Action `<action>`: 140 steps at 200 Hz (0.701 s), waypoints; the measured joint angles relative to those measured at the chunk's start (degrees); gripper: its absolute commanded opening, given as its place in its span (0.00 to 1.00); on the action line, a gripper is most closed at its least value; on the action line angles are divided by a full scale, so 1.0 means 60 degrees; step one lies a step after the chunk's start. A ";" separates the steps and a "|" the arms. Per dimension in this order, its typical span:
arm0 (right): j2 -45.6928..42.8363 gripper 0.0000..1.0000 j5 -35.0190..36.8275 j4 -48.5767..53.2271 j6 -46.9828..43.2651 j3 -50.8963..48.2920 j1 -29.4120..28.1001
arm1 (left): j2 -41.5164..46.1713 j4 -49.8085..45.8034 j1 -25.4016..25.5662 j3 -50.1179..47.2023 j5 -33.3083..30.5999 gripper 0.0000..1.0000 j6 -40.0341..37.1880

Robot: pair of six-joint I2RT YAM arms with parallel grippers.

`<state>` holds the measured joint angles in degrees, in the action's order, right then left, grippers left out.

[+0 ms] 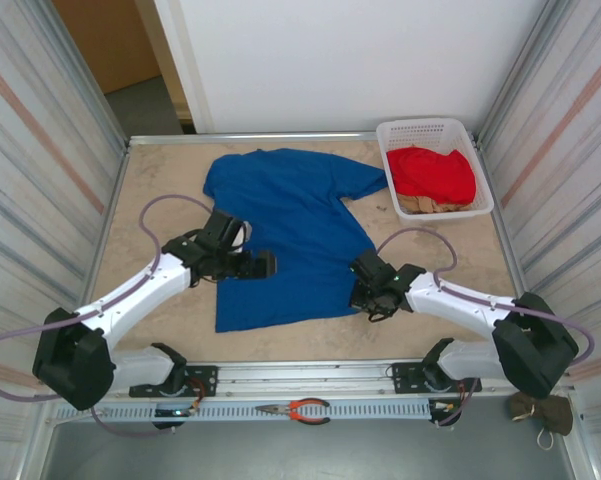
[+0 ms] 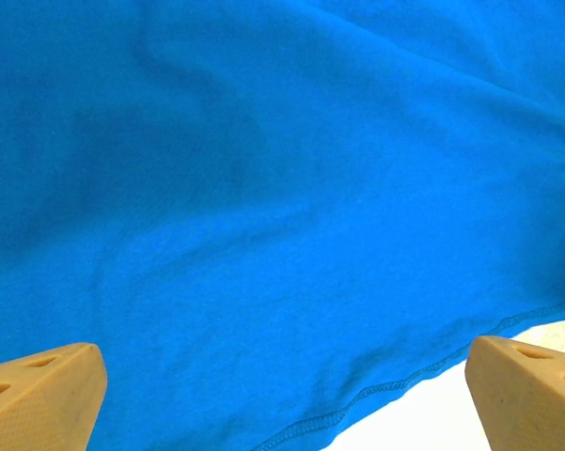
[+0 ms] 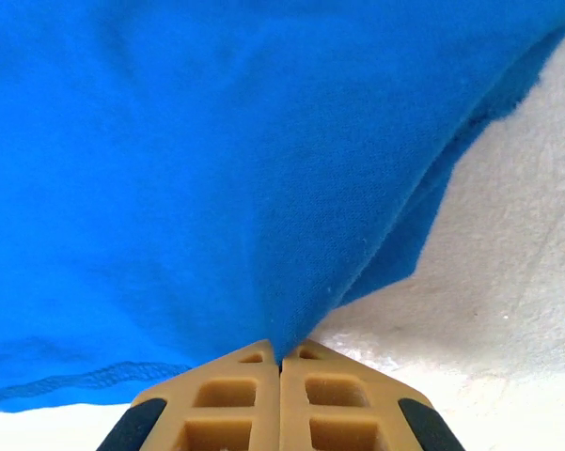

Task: Fold the inside-out t-shirt

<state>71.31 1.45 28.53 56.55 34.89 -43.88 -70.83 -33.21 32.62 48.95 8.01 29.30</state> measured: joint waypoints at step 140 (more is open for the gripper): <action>-0.2036 0.00 -0.0222 0.0841 -0.0080 0.1472 0.0692 | -0.2288 0.2674 0.6142 -0.0168 -0.4200 0.99 -0.2670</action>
<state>59.09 0.12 33.58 56.07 43.72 -39.72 -84.55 -17.17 69.47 47.94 -17.19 13.28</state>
